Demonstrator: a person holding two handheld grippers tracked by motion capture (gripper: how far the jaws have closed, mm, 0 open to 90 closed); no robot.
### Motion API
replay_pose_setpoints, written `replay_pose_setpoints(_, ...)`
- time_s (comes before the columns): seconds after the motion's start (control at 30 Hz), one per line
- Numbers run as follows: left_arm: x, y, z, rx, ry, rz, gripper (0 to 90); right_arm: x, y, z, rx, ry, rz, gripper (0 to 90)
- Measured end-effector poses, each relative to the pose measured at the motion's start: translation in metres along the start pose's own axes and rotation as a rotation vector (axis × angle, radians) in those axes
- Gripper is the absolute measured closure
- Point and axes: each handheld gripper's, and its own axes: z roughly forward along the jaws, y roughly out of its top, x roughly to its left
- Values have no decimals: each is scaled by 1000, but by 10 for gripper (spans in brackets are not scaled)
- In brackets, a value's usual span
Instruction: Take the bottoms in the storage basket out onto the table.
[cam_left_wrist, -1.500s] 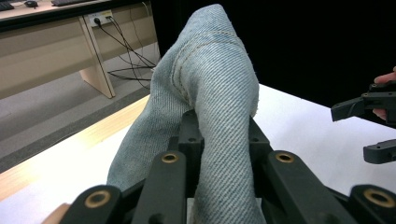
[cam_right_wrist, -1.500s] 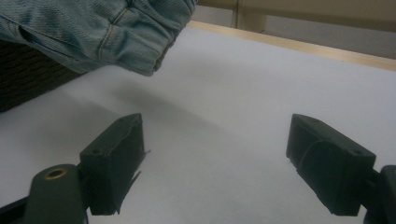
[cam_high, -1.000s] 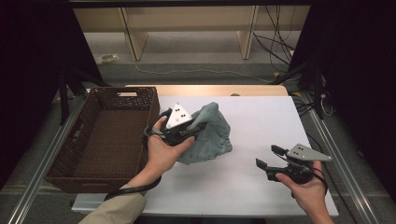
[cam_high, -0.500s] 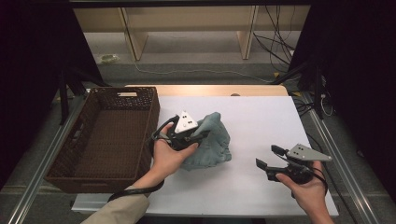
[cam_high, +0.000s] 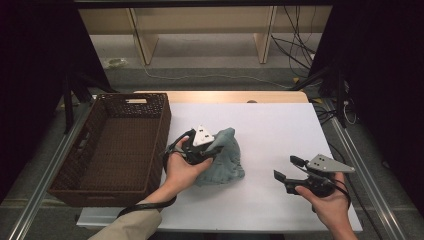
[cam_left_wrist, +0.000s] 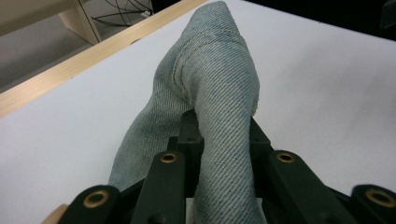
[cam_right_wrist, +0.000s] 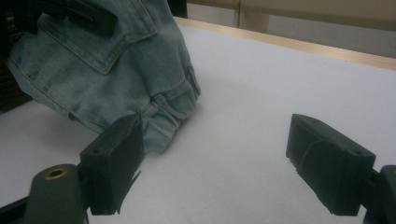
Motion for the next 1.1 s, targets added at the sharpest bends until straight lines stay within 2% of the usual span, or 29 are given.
replay_pose_setpoints(0.27,8,-8,7,42,1,-14,742,0,0,0,2,2,-2,204)
replay_pose_setpoints(0.47,8,-14,11,65,-5,-6,733,0,0,0,4,0,-2,204)
replay_pose_setpoints(0.8,10,-20,12,108,-12,-17,702,0,0,0,5,2,-3,204)
replay_pose_setpoints(1.1,11,-19,10,129,-13,-19,624,0,0,0,9,3,-3,204)
